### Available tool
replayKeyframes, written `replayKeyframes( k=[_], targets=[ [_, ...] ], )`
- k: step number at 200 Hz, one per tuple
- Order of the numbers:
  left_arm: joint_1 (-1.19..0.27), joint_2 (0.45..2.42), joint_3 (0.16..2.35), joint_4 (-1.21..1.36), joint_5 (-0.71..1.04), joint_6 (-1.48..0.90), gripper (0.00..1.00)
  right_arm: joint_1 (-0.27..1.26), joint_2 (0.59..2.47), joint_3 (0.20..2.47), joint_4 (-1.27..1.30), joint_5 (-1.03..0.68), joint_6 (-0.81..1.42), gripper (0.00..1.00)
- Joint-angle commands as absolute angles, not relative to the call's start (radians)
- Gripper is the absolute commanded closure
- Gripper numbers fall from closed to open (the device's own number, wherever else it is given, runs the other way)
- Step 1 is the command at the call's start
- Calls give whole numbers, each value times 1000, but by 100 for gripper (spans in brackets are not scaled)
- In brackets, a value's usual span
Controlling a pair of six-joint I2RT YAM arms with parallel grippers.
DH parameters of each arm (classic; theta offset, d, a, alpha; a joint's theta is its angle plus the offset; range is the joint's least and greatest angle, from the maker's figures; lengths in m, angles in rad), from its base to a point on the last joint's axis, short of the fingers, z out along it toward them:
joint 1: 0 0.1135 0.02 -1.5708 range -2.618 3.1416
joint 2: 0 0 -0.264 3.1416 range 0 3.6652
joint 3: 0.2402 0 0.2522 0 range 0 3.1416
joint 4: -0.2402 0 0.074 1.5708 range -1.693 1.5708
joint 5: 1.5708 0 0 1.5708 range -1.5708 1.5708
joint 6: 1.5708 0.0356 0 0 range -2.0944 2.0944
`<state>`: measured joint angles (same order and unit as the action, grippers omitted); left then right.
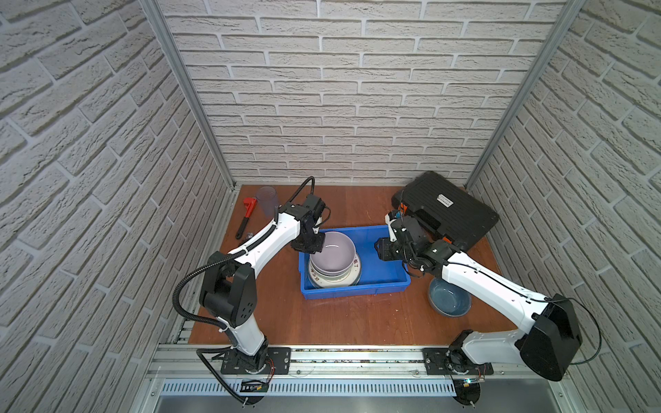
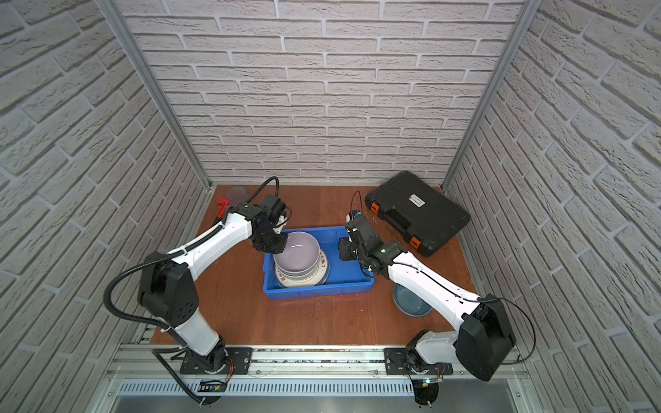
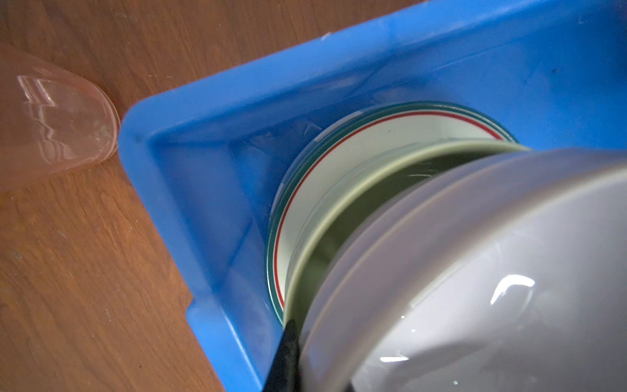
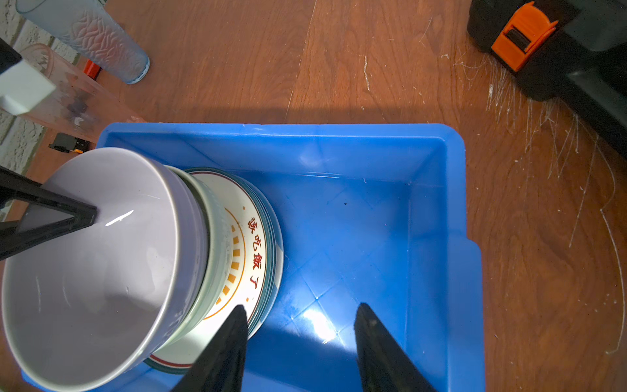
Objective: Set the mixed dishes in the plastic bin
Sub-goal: 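Lower the lavender bowl onto the pale green bowl in the bin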
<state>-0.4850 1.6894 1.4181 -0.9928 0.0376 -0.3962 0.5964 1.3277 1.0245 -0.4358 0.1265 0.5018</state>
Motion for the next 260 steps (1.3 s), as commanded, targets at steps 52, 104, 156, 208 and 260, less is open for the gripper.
replayKeyframes(
  k=[52, 104, 156, 208, 260],
  targets=[
    [-492, 1681, 1434, -971, 46, -391, 78, 598, 1327, 1014, -400, 127, 512, 47],
    [-494, 1669, 1458, -1005, 35, -390, 77, 598, 1330, 1014, -397, 125, 512, 47],
    [-495, 1649, 1499, -1058, 1, -381, 74, 598, 1333, 1014, -393, 120, 514, 47],
    [-495, 1636, 1505, -1090, -26, -373, 78, 598, 1336, 1015, -391, 119, 514, 47],
    [-495, 1645, 1493, -1076, -24, -371, 84, 598, 1332, 1017, -395, 119, 514, 47]
  ],
)
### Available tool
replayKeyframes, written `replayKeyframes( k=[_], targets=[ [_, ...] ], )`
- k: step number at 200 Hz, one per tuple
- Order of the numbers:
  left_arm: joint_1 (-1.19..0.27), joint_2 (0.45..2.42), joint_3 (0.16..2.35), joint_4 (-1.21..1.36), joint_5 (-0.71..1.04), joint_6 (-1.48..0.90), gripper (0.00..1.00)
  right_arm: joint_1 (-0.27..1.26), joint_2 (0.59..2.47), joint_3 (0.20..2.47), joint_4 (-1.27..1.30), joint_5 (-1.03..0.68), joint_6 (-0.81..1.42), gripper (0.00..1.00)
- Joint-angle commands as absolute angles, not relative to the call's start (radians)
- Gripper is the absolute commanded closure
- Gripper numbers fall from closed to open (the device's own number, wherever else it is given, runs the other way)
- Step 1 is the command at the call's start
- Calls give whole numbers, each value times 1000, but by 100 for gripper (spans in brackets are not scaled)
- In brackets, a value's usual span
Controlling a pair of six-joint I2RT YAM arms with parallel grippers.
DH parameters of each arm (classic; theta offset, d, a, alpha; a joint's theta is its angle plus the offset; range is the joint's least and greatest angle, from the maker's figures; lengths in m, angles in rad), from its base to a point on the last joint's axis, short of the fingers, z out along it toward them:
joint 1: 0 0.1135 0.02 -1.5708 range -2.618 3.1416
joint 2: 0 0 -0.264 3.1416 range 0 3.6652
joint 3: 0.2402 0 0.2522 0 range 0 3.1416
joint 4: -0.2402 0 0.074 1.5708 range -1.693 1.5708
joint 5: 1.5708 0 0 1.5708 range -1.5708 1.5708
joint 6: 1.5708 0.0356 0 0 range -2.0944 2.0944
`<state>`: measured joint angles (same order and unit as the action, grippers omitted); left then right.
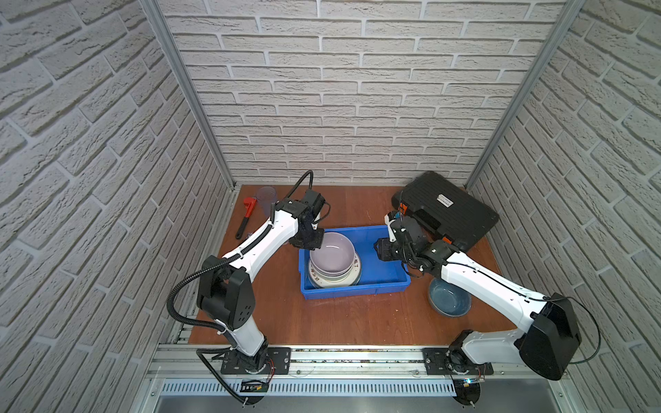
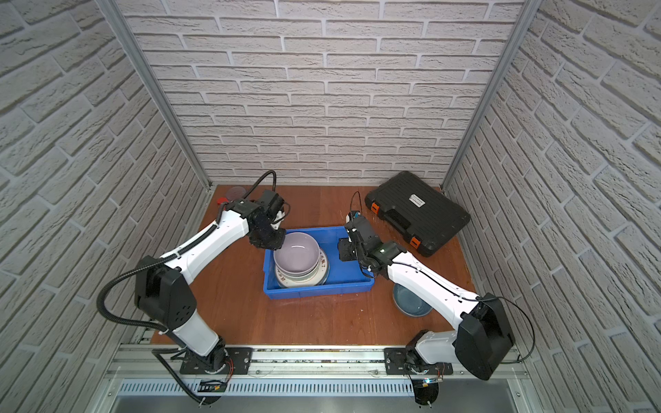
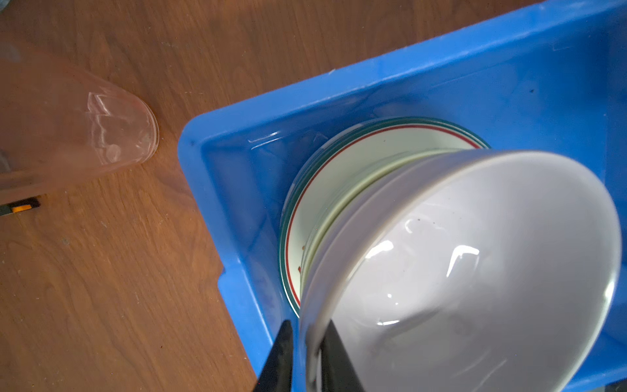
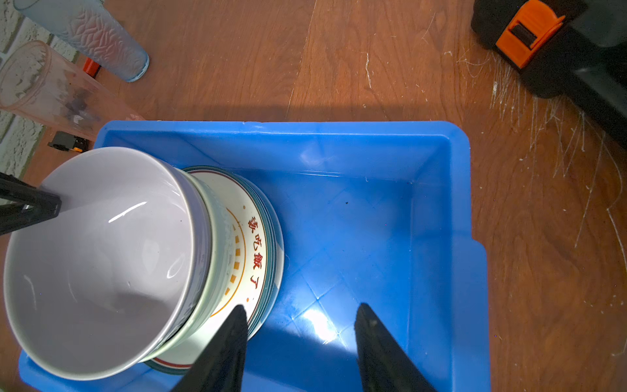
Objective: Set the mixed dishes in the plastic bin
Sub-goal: 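Lower the lavender bowl onto the pale green bowl in the bin, then open the left gripper and raise it while right gripper moves toward the blue-grey bowl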
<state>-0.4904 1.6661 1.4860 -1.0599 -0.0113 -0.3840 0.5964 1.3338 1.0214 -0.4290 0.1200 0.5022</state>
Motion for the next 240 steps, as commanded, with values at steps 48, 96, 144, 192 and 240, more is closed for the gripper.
replayKeyframes(
  k=[48, 96, 144, 192, 240],
  targets=[
    [-495, 1652, 1476, -1057, -20, -371, 87, 598, 1322, 1021, -408, 126, 509, 47],
    [-493, 1657, 1452, -1036, -18, -371, 89, 598, 1325, 1028, -414, 124, 508, 47],
    [-492, 1660, 1446, -1028, -18, -371, 90, 598, 1328, 1035, -418, 123, 506, 47],
    [-490, 1649, 1440, -1028, -26, -374, 86, 598, 1320, 1054, -463, 138, 491, 47],
    [-477, 1600, 1419, -1000, -6, -400, 74, 597, 1243, 1094, -672, 285, 457, 44]
  ],
)
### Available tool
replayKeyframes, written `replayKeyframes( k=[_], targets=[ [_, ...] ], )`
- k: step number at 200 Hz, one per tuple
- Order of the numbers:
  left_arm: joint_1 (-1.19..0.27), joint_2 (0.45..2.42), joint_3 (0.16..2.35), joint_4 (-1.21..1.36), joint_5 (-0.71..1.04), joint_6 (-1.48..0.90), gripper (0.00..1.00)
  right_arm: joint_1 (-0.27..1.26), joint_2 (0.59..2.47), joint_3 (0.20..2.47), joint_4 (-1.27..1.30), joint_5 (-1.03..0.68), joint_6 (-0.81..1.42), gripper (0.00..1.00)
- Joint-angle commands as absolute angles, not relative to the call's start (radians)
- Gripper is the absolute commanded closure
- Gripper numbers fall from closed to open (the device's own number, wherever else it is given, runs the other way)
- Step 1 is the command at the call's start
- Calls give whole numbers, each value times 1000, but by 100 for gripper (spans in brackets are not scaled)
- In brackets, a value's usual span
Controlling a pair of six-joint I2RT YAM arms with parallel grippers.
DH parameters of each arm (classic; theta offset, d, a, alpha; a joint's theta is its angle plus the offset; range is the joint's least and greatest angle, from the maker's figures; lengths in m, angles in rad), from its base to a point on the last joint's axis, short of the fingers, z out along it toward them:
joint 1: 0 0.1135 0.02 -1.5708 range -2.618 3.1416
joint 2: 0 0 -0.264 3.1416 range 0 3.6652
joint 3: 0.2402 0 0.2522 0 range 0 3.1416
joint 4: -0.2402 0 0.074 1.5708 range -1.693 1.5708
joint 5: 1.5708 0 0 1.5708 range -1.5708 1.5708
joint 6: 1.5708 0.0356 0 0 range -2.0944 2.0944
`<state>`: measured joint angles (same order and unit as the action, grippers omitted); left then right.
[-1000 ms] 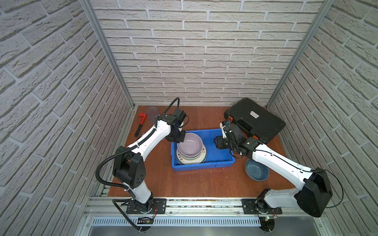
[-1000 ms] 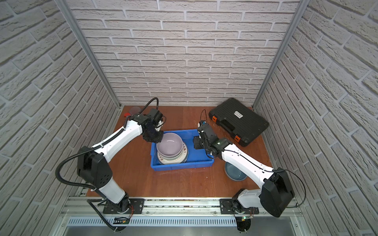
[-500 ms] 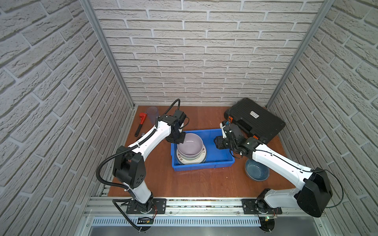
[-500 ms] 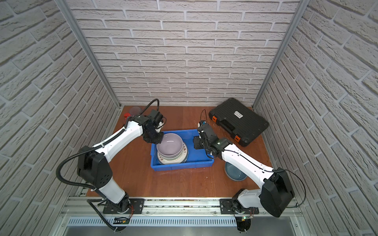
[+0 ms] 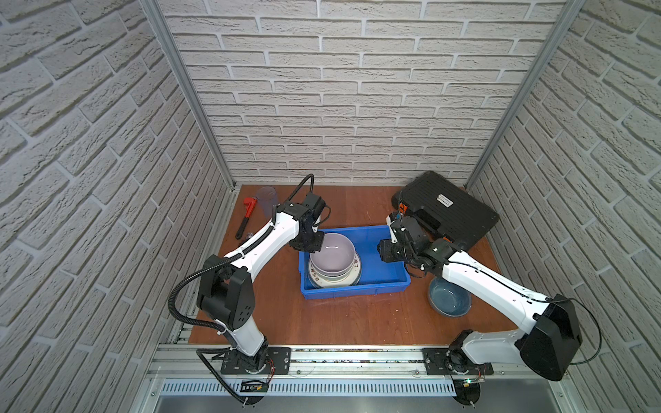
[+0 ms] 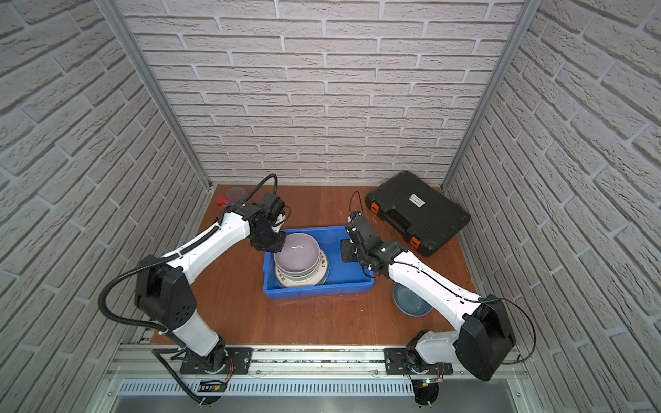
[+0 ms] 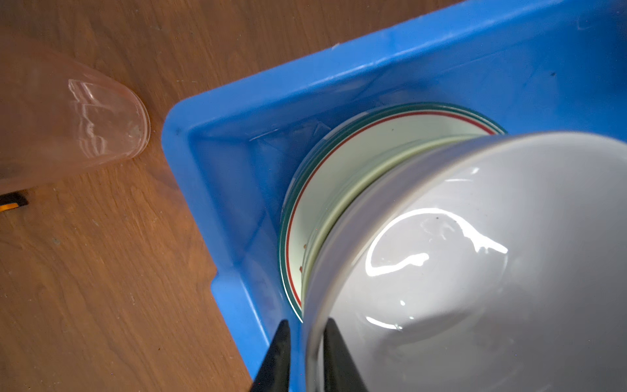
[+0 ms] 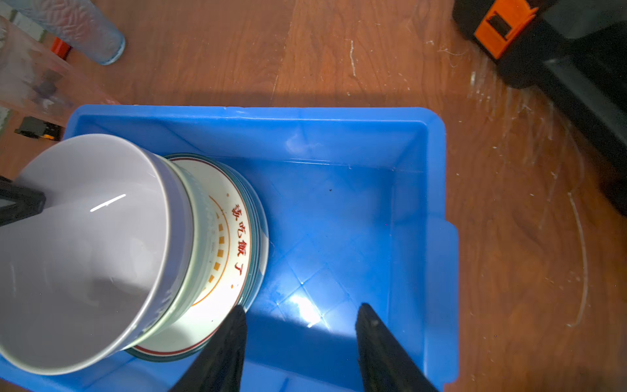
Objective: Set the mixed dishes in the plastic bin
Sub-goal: 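Open the left gripper and raise it while right gripper moves toward the blue-grey bowl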
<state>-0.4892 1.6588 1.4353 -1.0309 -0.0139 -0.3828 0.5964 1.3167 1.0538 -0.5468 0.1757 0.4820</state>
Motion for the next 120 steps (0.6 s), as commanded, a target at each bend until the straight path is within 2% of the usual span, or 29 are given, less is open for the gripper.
replayKeyframes(
  k=[1, 33, 68, 96, 120],
  targets=[
    [-477, 1599, 1419, -999, -4, -401, 73, 597, 1240, 1095, -677, 288, 457, 44],
    [-452, 1549, 1422, -971, 48, -413, 59, 557, 1185, 1115, -842, 343, 443, 38],
    [-432, 1484, 1407, -941, 57, -394, 36, 405, 1116, 1073, -964, 324, 449, 34],
    [-400, 1432, 1380, -920, 57, -372, 24, 269, 1070, 1019, -1009, 319, 476, 32],
    [-365, 1398, 1354, -898, 54, -348, 18, 149, 1069, 969, -1015, 285, 495, 32]
  ],
)
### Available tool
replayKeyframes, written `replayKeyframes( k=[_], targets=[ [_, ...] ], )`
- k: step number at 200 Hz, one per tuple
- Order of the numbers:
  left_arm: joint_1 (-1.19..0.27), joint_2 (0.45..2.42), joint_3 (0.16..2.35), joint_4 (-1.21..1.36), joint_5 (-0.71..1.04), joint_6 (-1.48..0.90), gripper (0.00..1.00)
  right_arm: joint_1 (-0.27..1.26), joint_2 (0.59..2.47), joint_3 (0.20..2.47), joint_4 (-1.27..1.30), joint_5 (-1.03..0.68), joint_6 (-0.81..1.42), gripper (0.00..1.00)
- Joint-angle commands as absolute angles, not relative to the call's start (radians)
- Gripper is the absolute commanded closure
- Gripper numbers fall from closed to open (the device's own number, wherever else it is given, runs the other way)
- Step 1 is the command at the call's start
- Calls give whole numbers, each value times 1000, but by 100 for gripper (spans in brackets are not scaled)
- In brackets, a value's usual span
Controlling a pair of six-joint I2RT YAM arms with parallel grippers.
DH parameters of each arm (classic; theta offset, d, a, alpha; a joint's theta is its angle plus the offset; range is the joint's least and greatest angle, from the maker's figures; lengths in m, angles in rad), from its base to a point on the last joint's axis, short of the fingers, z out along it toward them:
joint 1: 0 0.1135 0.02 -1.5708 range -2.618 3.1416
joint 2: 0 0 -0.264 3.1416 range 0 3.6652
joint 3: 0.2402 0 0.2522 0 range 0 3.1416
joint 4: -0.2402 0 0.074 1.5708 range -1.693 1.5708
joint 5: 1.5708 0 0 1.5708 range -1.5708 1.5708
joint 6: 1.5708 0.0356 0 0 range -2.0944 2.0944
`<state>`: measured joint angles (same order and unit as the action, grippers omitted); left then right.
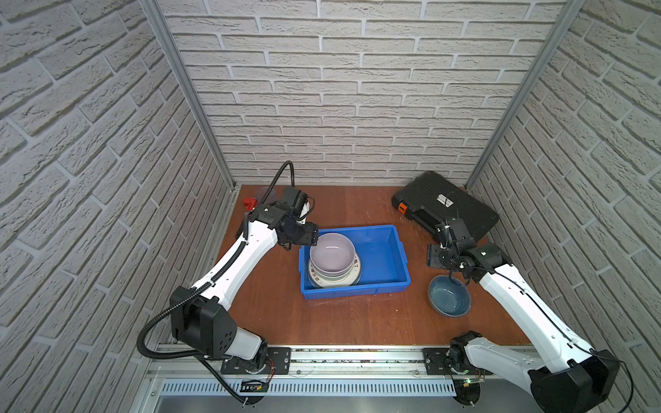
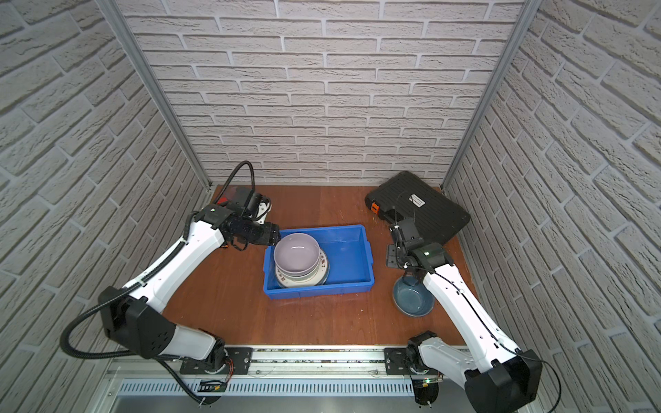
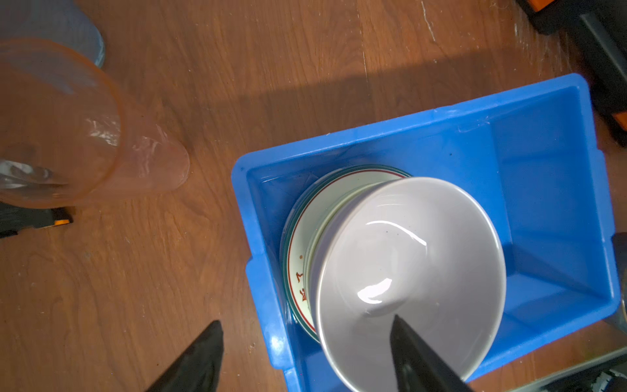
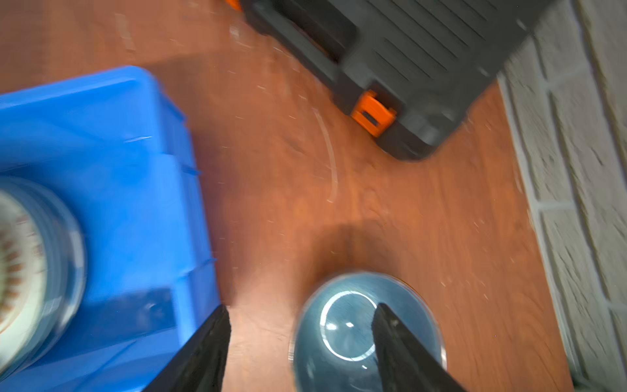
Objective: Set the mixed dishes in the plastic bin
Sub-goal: 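Open the left gripper and raise it while right gripper moves toward the blue-grey bowl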
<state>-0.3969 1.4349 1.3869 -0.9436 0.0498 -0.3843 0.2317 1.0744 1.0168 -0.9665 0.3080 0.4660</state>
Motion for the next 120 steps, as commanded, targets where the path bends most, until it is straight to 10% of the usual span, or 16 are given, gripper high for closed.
replayKeyframes(
  k=[1, 120],
  targets=[
    [-363, 1397, 1353, -897, 55, -347, 18, 144, 1069, 968, -1015, 283, 495, 32],
    [-236, 1387, 1304, -841, 137, -274, 16, -194, 1077, 868, -1032, 253, 503, 38]
  ],
)
